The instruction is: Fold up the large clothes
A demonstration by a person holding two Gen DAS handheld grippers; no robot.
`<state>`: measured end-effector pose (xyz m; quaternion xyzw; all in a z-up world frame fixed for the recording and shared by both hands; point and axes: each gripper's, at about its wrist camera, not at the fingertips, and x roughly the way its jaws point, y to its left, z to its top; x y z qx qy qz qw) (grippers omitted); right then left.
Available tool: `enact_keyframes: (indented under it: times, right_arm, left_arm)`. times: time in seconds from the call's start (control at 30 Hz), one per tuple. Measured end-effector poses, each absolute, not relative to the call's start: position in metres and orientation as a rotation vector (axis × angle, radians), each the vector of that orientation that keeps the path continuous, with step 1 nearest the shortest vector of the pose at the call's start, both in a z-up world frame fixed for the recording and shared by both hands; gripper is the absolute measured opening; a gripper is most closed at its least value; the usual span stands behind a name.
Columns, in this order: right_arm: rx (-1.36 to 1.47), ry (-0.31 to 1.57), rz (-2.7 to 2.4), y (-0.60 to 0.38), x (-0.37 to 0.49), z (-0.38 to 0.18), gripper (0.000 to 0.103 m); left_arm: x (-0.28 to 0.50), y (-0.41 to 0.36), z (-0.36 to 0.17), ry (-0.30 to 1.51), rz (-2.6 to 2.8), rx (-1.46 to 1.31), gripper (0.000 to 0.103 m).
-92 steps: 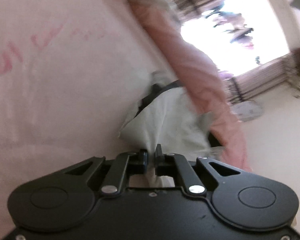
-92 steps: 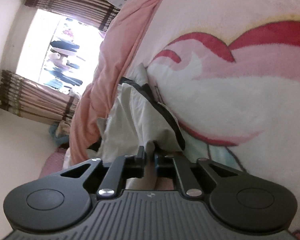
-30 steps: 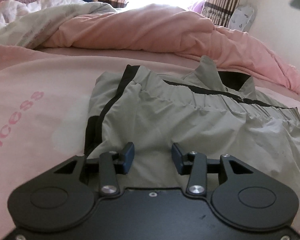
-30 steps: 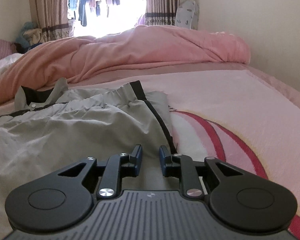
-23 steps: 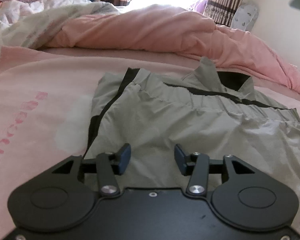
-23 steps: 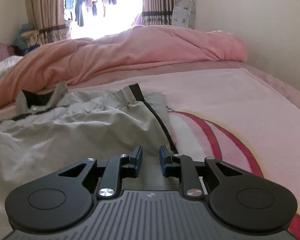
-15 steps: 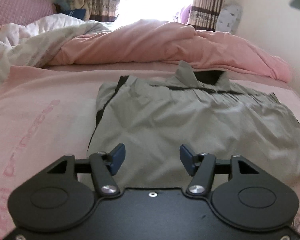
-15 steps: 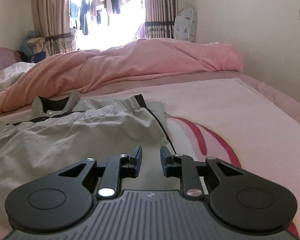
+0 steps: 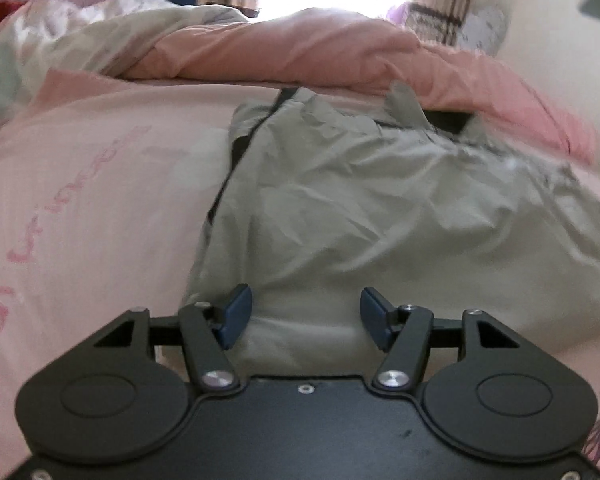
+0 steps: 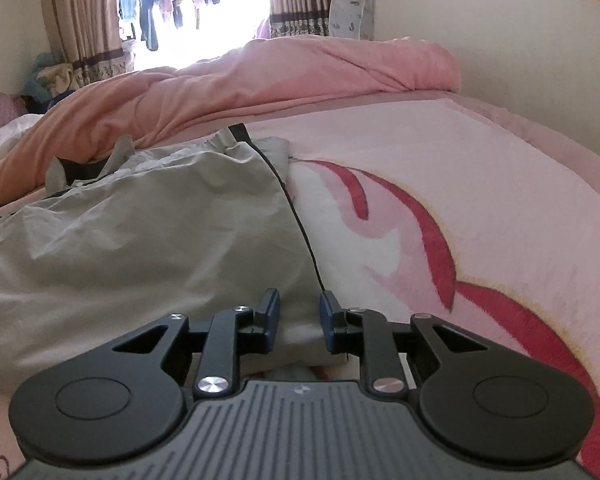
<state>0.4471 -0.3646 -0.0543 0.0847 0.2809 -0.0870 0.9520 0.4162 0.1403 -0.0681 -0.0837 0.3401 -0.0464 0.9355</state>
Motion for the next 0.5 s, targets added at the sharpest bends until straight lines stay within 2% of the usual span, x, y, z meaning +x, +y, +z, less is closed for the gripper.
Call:
enact_keyframes:
  times: [0.2,0.5]
  right_arm:
    - [0.177,0.582,-0.224,-0.350,0.447,-0.039,0.027]
    - [0.152,0.496,0.135,-0.229,0.447,-0.002,0.027]
  left_arm:
    - [0.400,0.149,-0.063,0.690,-0.061,-0.204,0.061]
    - [0.393,0.163,-0.060,0.701,-0.062,-0.214,0.062]
